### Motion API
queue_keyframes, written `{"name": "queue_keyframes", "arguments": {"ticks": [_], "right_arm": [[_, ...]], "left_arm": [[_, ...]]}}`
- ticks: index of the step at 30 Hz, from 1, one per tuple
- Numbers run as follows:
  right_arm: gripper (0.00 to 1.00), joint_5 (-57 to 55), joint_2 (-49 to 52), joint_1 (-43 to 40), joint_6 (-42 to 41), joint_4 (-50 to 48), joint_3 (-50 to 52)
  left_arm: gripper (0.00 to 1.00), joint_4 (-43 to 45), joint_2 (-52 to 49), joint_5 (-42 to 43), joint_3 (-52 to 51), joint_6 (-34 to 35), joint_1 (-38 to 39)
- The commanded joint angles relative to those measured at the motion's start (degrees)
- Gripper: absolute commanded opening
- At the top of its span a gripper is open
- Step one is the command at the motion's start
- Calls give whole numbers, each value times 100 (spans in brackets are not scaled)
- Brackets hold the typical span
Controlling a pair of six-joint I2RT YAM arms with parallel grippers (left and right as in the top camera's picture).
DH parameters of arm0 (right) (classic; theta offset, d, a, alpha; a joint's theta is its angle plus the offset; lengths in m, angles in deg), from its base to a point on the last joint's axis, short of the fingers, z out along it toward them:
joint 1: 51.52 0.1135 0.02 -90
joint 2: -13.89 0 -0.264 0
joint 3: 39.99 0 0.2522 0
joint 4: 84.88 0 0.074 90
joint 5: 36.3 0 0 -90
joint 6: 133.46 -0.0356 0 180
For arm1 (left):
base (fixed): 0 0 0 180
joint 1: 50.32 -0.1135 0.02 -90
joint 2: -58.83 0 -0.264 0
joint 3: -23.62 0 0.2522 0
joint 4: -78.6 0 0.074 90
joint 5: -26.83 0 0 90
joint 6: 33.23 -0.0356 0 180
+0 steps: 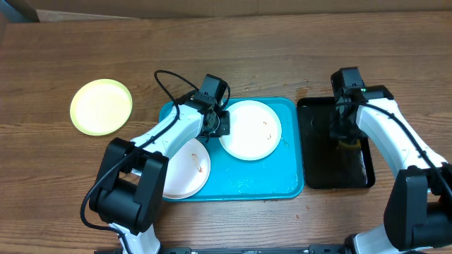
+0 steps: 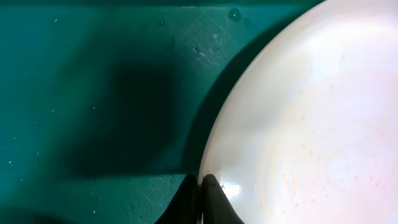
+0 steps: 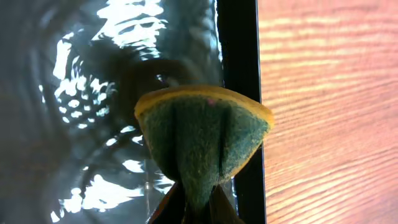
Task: Clean dirty plates on tray and stack at the side
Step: 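Rub the sponge in the black tray's water with right gripper, then scrub the white plate held by left gripper with the sponge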
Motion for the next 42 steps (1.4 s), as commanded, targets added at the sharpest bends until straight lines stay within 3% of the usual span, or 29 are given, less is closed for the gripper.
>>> {"name": "queue_keyframes", "arguments": {"ticks": [1, 7, 11, 16, 23, 30, 35, 42], "right_arm": [[4, 2, -149, 66, 243, 101, -291], [4, 702, -149, 66, 192, 63, -304], [4, 149, -149, 66, 127, 192, -304], [4, 391, -149, 92, -76, 238, -310], [4, 1384, -149, 98, -63, 164, -474], [4, 2931, -149, 223, -105, 321, -1381], [4, 2896, -146, 758, -103, 195, -1606], [4, 1362, 146, 2114, -431, -9, -1561]], "left_arm": [[5, -35, -48, 61, 17, 79, -15], [4, -31, -48, 44, 17, 76, -15], [4, -15, -48, 44, 17, 76, -15], [4, -13, -48, 42, 17, 55, -15], [4, -11, -48, 46, 17, 57, -15], [4, -7, -48, 46, 17, 59, -15], [4, -7, -48, 46, 17, 59, -15], [4, 0, -48, 44, 17, 57, -15]]}}
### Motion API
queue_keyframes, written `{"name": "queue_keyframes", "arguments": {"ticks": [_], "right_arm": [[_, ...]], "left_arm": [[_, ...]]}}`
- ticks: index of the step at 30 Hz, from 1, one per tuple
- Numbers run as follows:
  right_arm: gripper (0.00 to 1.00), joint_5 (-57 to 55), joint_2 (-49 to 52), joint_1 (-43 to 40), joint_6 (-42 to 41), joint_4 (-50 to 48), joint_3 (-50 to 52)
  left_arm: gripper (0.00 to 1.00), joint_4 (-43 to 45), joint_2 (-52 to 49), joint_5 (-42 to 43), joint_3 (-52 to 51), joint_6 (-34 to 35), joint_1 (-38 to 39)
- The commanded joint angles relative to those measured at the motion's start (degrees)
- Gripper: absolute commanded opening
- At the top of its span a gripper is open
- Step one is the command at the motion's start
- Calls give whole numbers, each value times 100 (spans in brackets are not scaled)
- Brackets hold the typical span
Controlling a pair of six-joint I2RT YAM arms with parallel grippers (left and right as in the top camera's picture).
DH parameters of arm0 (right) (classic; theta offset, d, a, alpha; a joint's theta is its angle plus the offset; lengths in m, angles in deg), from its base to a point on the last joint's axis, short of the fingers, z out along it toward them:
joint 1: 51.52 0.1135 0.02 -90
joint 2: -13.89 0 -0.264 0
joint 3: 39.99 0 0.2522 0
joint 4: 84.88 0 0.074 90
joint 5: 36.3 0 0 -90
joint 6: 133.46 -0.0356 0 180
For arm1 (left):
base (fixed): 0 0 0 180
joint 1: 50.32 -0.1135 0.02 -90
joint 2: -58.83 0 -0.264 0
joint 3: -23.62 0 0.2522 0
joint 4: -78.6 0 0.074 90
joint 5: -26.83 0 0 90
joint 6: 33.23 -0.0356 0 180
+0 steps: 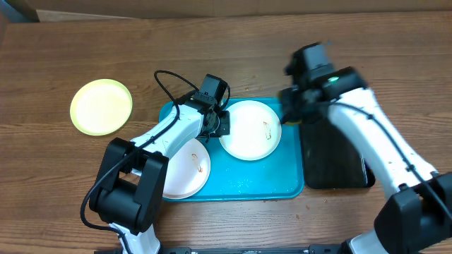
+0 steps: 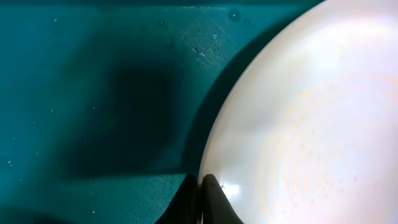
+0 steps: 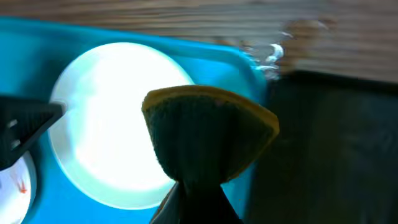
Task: Clean dirty plates on tray and stack at the side
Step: 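Scrub the white plate held by left gripper with the sponge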
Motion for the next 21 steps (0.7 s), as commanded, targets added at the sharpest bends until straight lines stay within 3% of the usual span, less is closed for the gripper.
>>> {"name": "queue_keyframes", "arguments": {"ticks": [1, 11, 21], "right_arm": [[4, -1049, 212, 636, -273, -98, -59], [4, -2879, 1250, 1561, -372, -382, -48], [4, -2935, 1853, 1506, -372, -444, -44]], "left_arm": [[4, -7, -48, 44, 17, 55, -15], [4, -61, -48, 44, 17, 52, -15], [4, -63, -48, 44, 17, 52, -15]]}}
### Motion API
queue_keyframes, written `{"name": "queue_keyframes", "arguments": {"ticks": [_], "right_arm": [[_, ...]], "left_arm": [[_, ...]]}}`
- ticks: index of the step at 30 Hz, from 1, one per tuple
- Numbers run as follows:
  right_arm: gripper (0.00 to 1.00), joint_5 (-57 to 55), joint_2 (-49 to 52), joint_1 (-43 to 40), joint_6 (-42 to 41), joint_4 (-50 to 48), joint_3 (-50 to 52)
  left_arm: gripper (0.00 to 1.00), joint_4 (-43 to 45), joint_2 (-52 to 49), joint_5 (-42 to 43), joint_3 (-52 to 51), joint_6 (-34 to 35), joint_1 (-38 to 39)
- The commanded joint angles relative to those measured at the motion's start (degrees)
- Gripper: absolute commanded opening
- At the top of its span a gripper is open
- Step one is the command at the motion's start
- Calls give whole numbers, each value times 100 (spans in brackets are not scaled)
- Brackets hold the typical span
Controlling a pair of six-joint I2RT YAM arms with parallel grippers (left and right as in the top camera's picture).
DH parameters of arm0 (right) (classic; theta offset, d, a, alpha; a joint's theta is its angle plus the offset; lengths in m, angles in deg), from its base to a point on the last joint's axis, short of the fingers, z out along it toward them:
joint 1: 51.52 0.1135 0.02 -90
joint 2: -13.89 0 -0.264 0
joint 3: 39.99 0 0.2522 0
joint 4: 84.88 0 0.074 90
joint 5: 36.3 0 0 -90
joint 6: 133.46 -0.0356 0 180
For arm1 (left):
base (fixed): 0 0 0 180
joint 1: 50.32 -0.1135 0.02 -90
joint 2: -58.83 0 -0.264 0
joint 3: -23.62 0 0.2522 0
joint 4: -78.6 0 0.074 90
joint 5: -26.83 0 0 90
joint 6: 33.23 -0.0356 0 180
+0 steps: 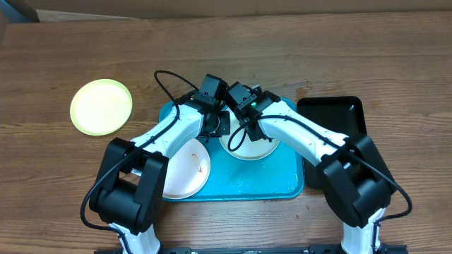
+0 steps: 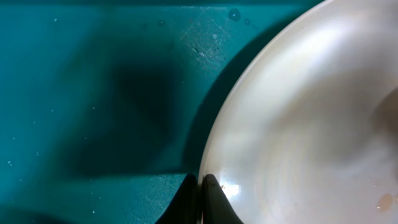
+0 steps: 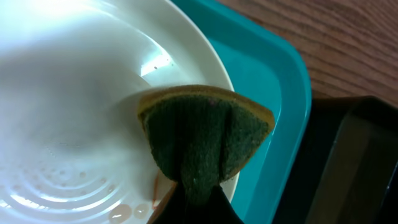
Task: Clean dirty plates on tray and stack at the side
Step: 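Scrub the white plate held by left gripper with the sponge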
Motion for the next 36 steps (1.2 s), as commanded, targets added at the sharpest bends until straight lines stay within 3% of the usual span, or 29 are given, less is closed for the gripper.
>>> {"name": "queue_keyframes", "arguments": {"ticks": [1, 7, 13, 36], "right_arm": [[4, -221, 122, -61, -70, -35, -17], [4, -160, 144, -269, -573, -111, 155], [4, 1080, 155, -719, -479, -229, 175], [4, 2625, 496, -820, -452, -72, 175]], "left_arm": [[4, -57, -48, 42, 17, 52, -15], [4, -76, -48, 42, 17, -15, -15], [4, -76, -48, 42, 17, -13, -15], [4, -66, -48, 42, 17, -13, -15]]}}
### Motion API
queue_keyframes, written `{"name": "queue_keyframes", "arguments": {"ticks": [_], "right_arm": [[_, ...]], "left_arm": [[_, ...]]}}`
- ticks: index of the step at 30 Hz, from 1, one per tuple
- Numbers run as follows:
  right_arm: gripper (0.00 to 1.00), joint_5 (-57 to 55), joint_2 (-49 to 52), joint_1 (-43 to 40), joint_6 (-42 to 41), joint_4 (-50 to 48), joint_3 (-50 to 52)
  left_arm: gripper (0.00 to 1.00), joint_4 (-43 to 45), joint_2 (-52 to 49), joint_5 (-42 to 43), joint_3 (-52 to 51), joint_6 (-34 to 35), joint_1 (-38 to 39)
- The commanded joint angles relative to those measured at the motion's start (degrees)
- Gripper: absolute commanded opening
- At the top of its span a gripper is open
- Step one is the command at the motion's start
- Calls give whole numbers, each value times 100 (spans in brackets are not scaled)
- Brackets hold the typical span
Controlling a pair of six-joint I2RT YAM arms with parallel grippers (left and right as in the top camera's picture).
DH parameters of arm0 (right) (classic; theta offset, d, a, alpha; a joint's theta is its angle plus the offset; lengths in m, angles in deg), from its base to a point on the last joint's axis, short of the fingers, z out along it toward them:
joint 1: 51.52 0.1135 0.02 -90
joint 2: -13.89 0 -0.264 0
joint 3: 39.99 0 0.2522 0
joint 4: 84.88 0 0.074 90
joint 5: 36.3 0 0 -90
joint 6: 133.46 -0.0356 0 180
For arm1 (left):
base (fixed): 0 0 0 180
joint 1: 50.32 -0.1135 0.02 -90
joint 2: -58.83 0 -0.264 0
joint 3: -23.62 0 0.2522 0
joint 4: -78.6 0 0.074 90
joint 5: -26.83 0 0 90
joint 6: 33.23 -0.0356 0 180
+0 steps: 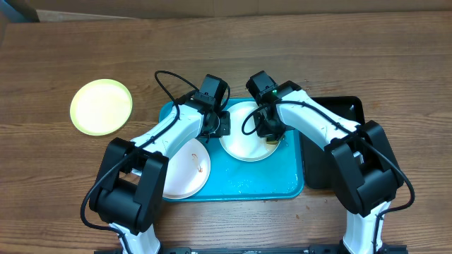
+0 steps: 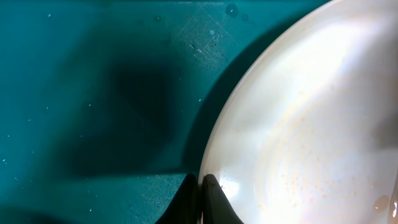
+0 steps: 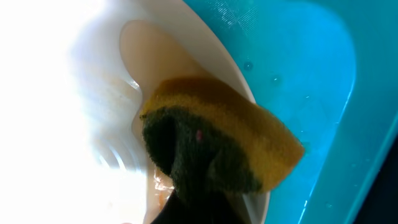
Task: Clean dirty plates on tray and stack at the side
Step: 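Scrub the white plate held by left gripper with the sponge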
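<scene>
Two white plates lie on the blue tray (image 1: 247,180). The upper plate (image 1: 244,137) has my left gripper (image 1: 220,125) shut on its left rim; in the left wrist view the fingers (image 2: 208,196) pinch that rim (image 2: 214,155). My right gripper (image 1: 270,130) is shut on a yellow-green sponge (image 3: 211,143), pressed flat on the plate's right side (image 3: 93,93), where wet reddish smears show. The lower left plate (image 1: 187,169) bears a small red mark.
A yellow-green plate (image 1: 101,106) sits alone on the wooden table at the left. A black tray (image 1: 339,162) stands right of the blue tray, partly under my right arm.
My right gripper and sponge shifted from the plate's left-centre to its right side, the sponge now squashed against the surface. The left gripper still pinches the rim.
The right gripper held the sponge in the water of the black tray while the left pinched the upper plate's rim. Then the sponge was over the blue tray's right edge, then on the plate, and now it presses on the plate's right part.
</scene>
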Motion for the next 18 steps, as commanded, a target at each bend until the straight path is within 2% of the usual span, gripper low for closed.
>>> {"name": "queue_keyframes", "arguments": {"ticks": [1, 5, 18], "right_arm": [[4, 804, 304, 37, 98, 52, 50], [4, 1676, 304, 37, 595, 140, 48], [4, 2238, 304, 11, 695, 247, -42]], "left_arm": [[4, -46, -48, 0, 17, -9, -15], [4, -33, -48, 0, 17, -9, -15], [4, 0, -48, 2, 17, -9, -15]]}}
